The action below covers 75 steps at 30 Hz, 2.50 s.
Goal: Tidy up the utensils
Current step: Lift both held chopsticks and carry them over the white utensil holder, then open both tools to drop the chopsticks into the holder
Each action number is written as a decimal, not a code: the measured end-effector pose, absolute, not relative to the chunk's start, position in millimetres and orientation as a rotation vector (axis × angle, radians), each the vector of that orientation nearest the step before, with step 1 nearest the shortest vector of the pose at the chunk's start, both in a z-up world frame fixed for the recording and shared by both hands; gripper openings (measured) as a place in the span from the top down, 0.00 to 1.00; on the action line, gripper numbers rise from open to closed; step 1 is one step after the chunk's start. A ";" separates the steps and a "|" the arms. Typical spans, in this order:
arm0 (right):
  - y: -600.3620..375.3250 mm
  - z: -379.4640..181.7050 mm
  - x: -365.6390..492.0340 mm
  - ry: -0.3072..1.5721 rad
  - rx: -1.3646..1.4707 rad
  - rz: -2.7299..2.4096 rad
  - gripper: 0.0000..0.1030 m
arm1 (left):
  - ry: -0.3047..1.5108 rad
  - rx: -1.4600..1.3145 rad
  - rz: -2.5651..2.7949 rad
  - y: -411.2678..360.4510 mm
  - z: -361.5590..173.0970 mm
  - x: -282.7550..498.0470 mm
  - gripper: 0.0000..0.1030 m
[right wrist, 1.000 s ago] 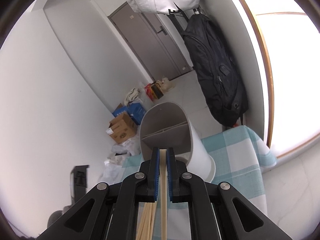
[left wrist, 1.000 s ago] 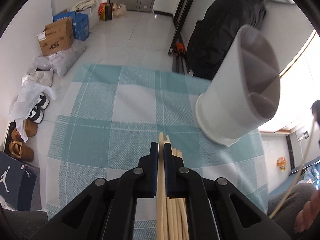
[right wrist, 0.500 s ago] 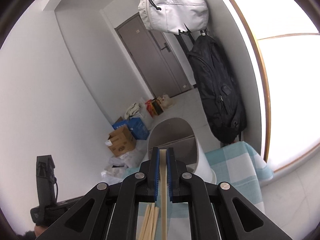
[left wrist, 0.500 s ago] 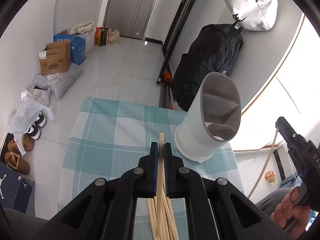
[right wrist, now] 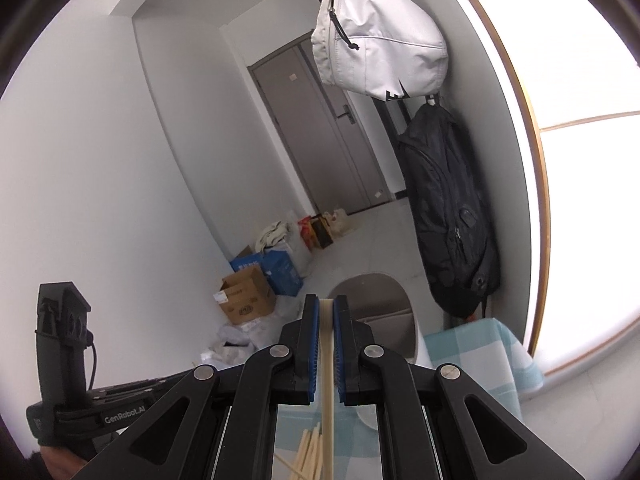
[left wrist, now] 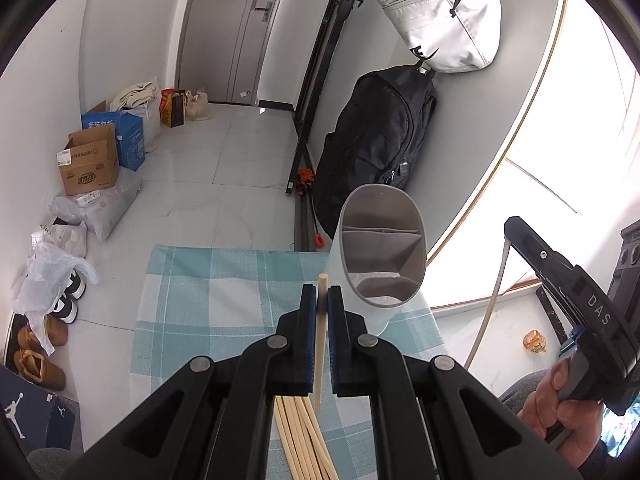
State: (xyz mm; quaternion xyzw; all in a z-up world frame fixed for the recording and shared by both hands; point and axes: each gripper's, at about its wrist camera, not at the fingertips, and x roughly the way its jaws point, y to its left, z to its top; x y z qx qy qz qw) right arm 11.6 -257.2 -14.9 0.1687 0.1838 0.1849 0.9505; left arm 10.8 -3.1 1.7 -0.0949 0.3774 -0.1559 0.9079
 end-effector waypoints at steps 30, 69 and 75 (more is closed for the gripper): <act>-258.6 72.5 154.0 0.210 0.251 0.370 0.94 | 0.657 -0.328 -0.380 -21.5 106.8 106.0 0.99; -260.7 15.9 106.8 0.300 0.211 0.507 0.53 | 0.755 -0.322 -0.361 -0.1 61.8 89.3 0.55; -260.8 23.3 78.9 0.300 0.206 0.494 0.41 | 0.735 -0.302 -0.296 4.9 60.6 70.0 0.54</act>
